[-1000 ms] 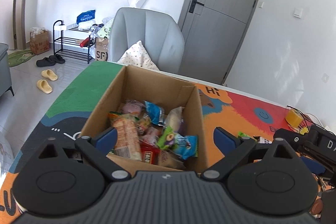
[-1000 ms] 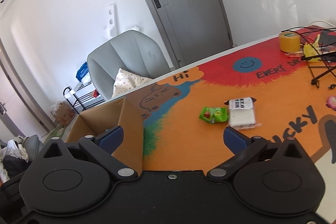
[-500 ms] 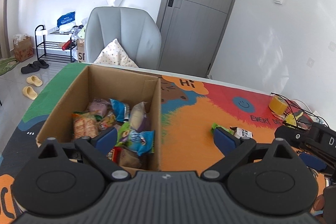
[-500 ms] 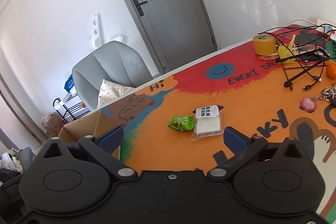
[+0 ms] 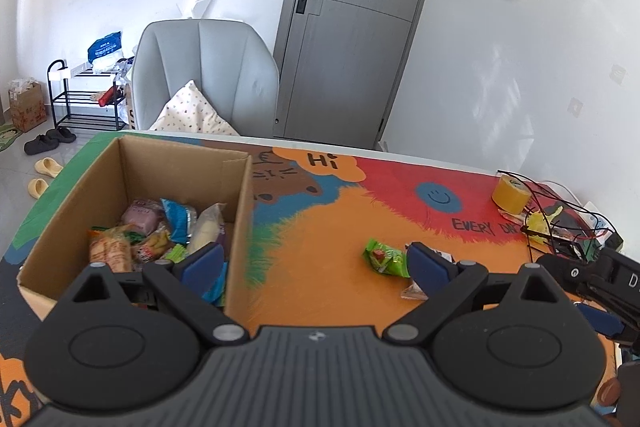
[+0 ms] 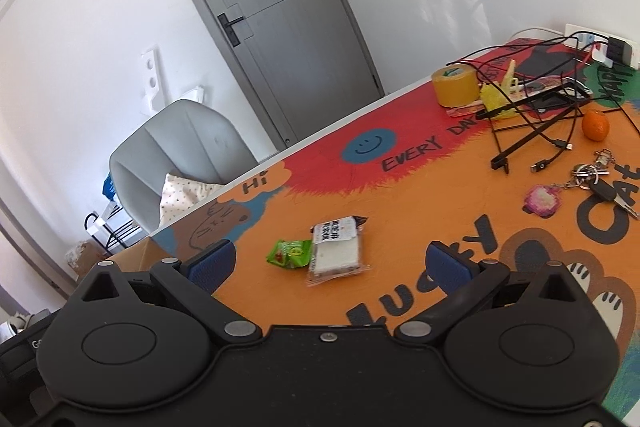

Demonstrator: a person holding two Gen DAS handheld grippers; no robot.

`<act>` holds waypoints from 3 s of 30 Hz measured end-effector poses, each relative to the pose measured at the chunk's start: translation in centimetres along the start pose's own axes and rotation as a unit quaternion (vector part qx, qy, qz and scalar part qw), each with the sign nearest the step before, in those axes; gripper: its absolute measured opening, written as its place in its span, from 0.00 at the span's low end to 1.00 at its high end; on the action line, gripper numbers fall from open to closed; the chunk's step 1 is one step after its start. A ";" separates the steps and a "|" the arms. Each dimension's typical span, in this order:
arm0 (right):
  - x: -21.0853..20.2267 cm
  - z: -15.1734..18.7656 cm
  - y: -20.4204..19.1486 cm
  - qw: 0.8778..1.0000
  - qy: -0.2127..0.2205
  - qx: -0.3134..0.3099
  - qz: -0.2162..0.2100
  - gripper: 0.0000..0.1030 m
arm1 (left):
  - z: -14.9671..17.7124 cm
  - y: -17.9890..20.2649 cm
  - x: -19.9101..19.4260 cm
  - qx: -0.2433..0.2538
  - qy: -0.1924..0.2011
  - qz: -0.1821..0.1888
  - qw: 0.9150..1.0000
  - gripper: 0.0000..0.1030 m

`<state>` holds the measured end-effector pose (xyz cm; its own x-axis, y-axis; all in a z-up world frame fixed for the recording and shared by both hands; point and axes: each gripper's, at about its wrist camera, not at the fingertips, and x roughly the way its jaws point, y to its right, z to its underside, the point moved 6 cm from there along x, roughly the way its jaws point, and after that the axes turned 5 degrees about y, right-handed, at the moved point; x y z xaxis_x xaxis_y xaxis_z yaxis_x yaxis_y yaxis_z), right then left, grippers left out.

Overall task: Organize snacks
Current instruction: 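Move both tools back to the green pack and white cake on the mat, then grasp the white-wrapped cake with right tool while left tool grasps green pack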

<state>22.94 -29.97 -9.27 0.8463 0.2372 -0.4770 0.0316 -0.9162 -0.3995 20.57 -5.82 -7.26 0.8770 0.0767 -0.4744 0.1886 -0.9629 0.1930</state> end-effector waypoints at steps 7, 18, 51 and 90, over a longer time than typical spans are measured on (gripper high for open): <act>1.1 -0.1 1.9 1.000 -0.003 0.011 0.014 1.00 | 0.4 1.8 1.7 0.006 -0.006 0.010 1.000 0.95; 4.1 -0.2 3.1 0.999 -0.022 0.028 0.024 1.00 | 0.6 3.2 5.3 0.011 -0.024 0.013 1.000 0.94; 16.1 2.1 0.7 0.991 -0.130 -0.015 0.009 0.59 | 2.0 2.3 15.4 -0.053 -0.126 -0.038 0.990 0.94; 13.9 0.3 7.2 0.994 -0.091 0.042 0.035 0.43 | 5.4 8.9 19.0 0.095 -0.113 -0.044 0.988 0.84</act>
<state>34.75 -33.24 -18.99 0.7342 0.2347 -0.6371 -0.0751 -0.9045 -0.4197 36.51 -14.28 -19.20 0.7352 0.1235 -0.6665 0.1551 -0.9878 -0.0120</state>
